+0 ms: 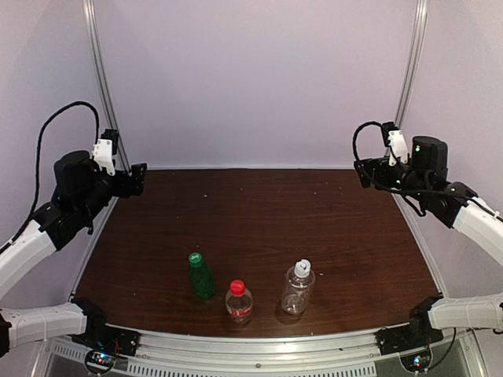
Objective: Unscrew the bottle caps
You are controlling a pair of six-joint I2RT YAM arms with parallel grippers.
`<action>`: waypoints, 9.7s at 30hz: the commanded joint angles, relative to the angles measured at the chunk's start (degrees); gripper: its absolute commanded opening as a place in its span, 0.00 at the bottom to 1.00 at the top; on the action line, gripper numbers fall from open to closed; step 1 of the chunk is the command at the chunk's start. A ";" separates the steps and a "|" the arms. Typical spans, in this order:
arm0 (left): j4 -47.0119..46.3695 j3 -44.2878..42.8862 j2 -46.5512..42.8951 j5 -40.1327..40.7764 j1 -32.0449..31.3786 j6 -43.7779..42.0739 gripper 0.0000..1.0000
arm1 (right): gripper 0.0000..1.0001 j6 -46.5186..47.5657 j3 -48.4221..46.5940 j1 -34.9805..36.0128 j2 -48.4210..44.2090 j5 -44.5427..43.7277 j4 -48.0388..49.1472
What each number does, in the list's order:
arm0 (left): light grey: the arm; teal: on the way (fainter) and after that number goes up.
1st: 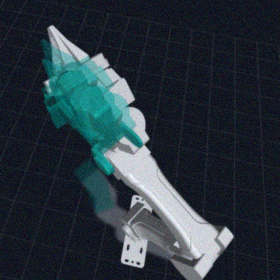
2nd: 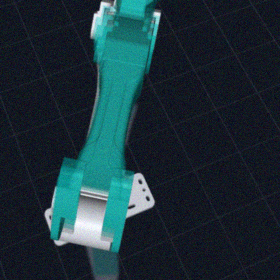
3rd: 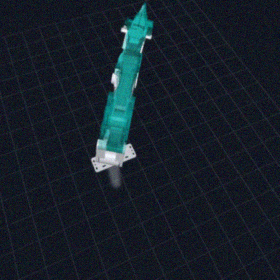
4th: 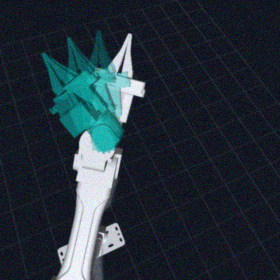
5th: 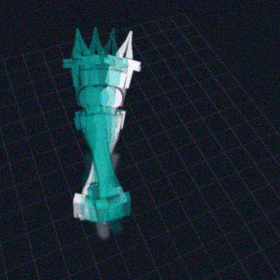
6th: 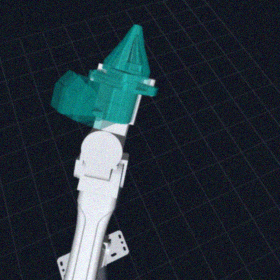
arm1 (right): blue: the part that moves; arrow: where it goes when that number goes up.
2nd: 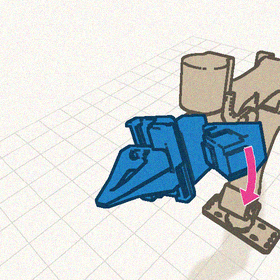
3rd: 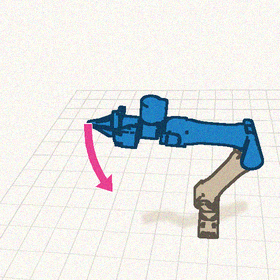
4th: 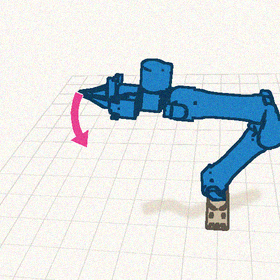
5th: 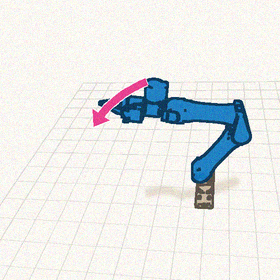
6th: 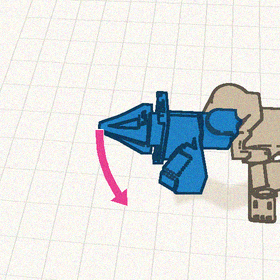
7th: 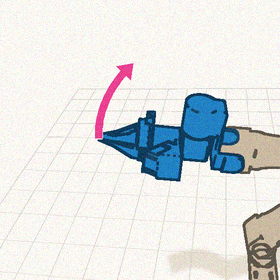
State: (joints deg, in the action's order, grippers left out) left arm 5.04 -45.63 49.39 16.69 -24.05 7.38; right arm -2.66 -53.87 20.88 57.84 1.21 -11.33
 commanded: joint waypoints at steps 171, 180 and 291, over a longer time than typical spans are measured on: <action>-1.65 -41.57 37.03 -63.41 -18.27 11.66 0.76 | 0.45 -0.15 -19.57 18.03 27.61 63.94 7.81; -4.28 -41.43 38.75 -64.65 -18.31 13.45 0.63 | 0.44 -3.89 -18.45 18.00 27.41 64.96 13.04; -5.81 -37.72 38.06 -42.58 -18.36 24.87 0.03 | 0.48 0.75 -19.94 18.49 28.44 32.95 8.11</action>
State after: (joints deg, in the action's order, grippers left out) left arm -0.75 -83.35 88.29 -39.77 -41.74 23.70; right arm -2.28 -73.45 40.14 87.83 50.13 -2.02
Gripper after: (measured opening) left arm 0.290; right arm 0.522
